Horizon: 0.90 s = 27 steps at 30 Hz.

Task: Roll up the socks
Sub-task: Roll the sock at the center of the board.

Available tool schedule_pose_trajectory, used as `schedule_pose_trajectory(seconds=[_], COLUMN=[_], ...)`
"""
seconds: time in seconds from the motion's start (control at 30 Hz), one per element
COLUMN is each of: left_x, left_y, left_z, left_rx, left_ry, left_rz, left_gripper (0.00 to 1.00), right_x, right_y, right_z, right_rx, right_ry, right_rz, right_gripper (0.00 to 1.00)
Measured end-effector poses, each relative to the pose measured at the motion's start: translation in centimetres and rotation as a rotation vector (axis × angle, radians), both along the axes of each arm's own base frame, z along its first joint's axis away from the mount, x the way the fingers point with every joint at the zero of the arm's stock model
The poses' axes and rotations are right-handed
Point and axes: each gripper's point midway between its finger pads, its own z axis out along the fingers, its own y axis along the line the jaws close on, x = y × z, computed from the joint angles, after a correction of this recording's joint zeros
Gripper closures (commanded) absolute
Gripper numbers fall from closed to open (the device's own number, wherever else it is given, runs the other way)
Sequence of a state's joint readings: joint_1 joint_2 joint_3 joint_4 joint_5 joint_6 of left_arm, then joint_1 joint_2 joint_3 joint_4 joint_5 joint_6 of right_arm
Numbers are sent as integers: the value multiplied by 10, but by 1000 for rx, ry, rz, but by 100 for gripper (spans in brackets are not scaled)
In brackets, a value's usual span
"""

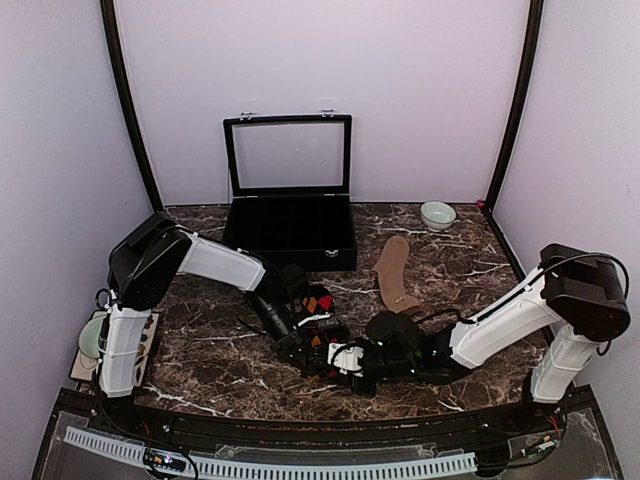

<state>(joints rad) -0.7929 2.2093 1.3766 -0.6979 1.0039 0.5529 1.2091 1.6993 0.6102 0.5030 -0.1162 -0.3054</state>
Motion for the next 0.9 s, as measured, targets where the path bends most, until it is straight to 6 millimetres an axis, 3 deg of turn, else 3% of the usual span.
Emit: schedule_pose_trajectory(seconds=[0.13,0.4,0.73,0.9], left_x=[1,3,4,4], left_y=[0,-1,-1,-1], left_z=[0,0,0,0], left_rx=[3,9,11,7], left_ry=[-6,-19,-24,-27], left_rz=[-1,-3,-5,-8], left_gripper=[100,100,100,100], right_x=[1,0,-3,-1], right_y=[-2,-11,-3,-3], right_z=[1,32,-6,-14], right_rx=[-1,78,-9,-26], right_ry=[-5,-32,3,-8], right_rz=[-7,-30,5,0], right_gripper=[69,70,70,70])
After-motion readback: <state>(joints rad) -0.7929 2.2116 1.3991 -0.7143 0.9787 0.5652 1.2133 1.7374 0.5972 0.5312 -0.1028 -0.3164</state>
